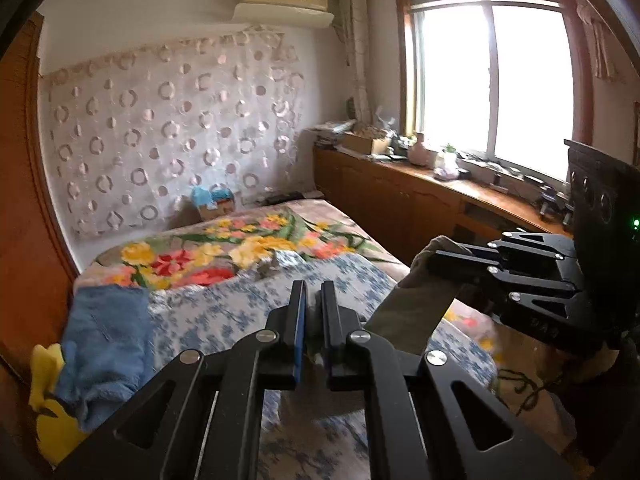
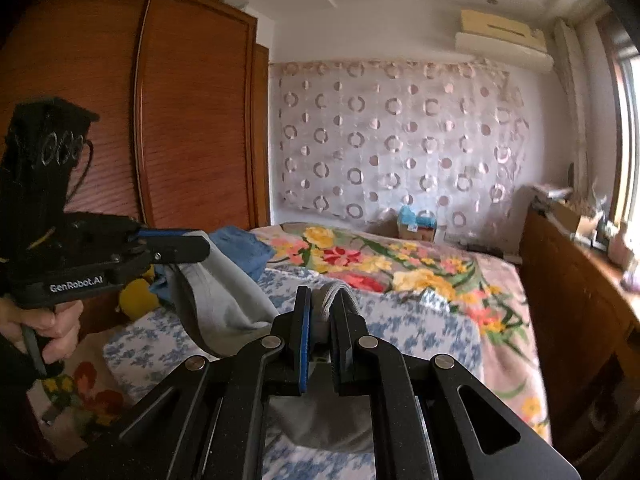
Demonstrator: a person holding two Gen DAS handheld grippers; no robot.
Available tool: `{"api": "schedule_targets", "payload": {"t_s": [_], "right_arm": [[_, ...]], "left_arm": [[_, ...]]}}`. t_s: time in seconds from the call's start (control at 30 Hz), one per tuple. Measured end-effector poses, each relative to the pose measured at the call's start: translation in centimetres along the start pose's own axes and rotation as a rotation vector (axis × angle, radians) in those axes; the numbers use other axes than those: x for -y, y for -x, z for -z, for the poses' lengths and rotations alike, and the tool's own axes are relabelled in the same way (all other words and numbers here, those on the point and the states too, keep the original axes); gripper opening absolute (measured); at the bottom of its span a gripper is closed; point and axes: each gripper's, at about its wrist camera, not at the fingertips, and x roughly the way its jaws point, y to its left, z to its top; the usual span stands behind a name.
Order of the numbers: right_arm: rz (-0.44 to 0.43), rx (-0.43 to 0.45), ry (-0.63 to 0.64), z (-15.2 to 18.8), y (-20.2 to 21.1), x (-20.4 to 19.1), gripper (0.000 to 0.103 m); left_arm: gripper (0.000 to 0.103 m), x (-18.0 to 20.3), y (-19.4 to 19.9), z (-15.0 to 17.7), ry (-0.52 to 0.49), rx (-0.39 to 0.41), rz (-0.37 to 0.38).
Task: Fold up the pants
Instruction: 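Lift the hem with both grippers and fold it toward the waistband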
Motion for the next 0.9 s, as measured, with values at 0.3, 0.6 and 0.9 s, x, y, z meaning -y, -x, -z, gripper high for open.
{"api": "schedule_targets", "payload": {"t_s": [0.3, 0.6, 0.9], "right_arm": [[0.043, -0.059, 0.046, -3.3, -6.2, 0.5, 0.008], [0.025, -0.020, 0.010, -3.7, -8.8, 0.8, 0.008], [-0.033, -0.118, 0.044, 0.9, -8.7, -1.8, 0.008]], "left_arm": [[0.008, -3.8, -4.1, -1.3, 0.031, 0.000, -0.113], [0.008, -5.9, -4.4, -0.5, 0.094, 0.040, -0.157], [0.008, -4.1, -3.7, 4.8, 0.062, -0.058, -0.121]]}}
